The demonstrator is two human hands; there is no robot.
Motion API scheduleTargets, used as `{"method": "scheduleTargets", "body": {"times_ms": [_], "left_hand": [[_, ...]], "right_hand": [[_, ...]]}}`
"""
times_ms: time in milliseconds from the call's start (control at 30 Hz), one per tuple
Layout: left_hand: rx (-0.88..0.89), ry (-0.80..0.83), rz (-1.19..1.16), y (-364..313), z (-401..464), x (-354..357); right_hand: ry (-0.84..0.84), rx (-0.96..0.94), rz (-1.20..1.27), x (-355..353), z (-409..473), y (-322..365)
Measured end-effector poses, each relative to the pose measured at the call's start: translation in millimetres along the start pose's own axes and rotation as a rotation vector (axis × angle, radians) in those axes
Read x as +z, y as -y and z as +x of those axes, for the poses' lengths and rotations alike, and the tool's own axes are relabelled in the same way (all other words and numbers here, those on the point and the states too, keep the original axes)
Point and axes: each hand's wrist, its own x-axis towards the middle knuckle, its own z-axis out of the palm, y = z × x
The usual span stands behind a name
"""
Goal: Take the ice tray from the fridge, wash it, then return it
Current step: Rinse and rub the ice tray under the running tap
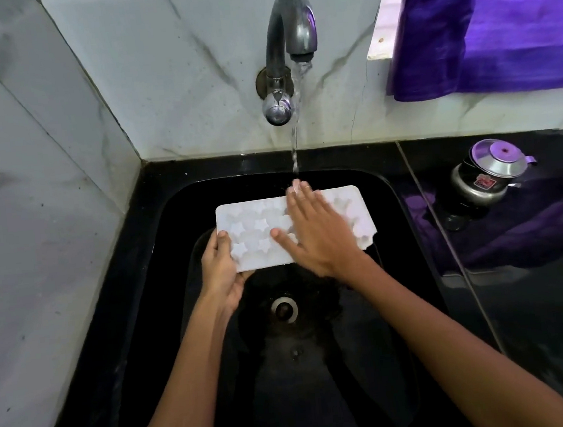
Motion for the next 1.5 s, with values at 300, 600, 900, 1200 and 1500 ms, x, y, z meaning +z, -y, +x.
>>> {"method": "scheduleTargets", "body": {"times_ms": [300,600,900,1200,1500], "left_hand": [[0.034,-0.042,-0.01,-10.5,4.2,-9.5],[0.014,0.021,-0.059,-6.3,2.5,10.4],[0.024,0.054,-0.01,-8.9,7.2,7.7],[0.019,0.082,-0.098,1.7,5.0,26.9],[0.004,0.143,-0.024,8.2,2.4,33.7]], "right_hand": [[-0.017,0.017,-0.005,-0.8,-14.4,-18.9],[-0.011,-0.123,-0.008,-3.4,0.2,10.0],[-0.039,0.086,0.016,-10.1,-3.3,-30.2],[-0.03,-0.192,-0.041,-5.5,-9.1,5.6],[-0.056,-0.017,-0.025,-11.3,6.0,-17.5]]}}
